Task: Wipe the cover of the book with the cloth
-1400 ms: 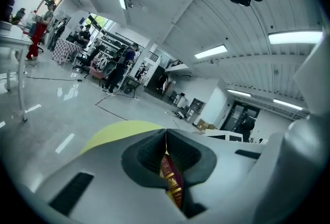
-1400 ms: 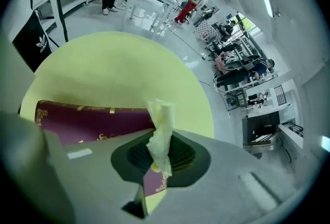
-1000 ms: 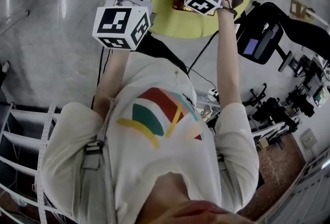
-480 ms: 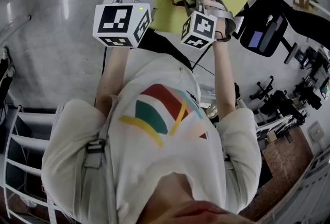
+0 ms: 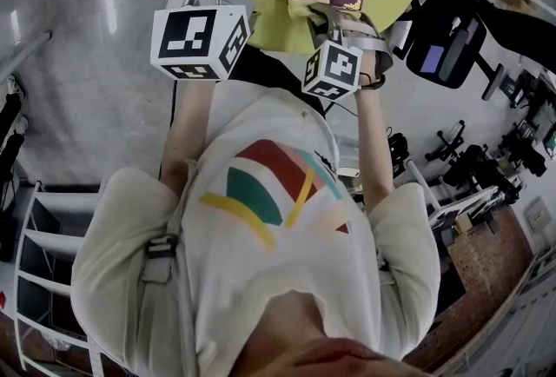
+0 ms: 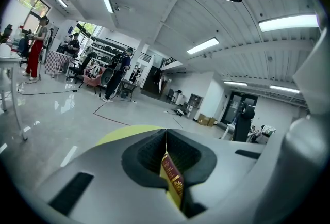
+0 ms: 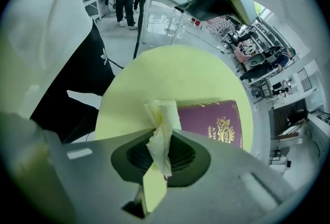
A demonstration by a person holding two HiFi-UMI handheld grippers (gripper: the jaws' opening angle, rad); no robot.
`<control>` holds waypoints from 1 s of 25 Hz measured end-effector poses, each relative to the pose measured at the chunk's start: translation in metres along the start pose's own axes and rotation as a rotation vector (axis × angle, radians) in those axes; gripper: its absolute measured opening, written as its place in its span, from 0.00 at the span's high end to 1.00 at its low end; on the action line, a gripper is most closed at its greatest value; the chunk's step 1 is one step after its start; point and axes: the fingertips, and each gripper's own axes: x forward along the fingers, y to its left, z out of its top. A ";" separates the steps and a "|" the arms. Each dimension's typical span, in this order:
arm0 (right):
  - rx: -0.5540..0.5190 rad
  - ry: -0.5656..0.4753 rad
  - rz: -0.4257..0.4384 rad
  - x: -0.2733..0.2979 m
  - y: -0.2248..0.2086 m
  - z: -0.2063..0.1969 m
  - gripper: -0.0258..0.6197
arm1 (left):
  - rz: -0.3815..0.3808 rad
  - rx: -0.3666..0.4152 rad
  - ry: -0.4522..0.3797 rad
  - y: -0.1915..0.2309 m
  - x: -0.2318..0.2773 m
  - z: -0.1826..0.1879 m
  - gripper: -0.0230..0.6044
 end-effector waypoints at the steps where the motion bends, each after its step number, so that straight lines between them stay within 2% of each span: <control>1: 0.001 0.001 0.002 0.000 0.000 0.000 0.91 | 0.002 0.009 0.000 0.000 0.000 0.000 0.94; 4: 0.001 0.006 0.008 0.002 0.001 -0.001 0.91 | 0.010 0.053 0.002 -0.001 -0.001 -0.002 0.94; 8: -0.029 0.023 0.013 -0.003 -0.001 0.000 0.91 | 0.017 0.062 0.001 0.002 -0.004 -0.001 0.94; 13: -0.117 0.025 -0.119 -0.017 -0.061 0.020 0.91 | 0.035 0.072 -0.004 0.013 -0.005 -0.001 0.94; 18: -0.285 0.136 -0.193 0.000 -0.129 0.024 0.91 | 0.069 0.065 0.003 0.018 -0.013 -0.012 0.94; 22: -0.360 0.235 -0.185 0.018 -0.166 0.024 0.91 | 0.076 0.042 0.010 0.023 -0.020 -0.015 0.94; 25: -0.406 0.308 -0.156 0.039 -0.177 0.025 0.91 | 0.083 0.030 0.006 0.030 -0.026 -0.017 0.94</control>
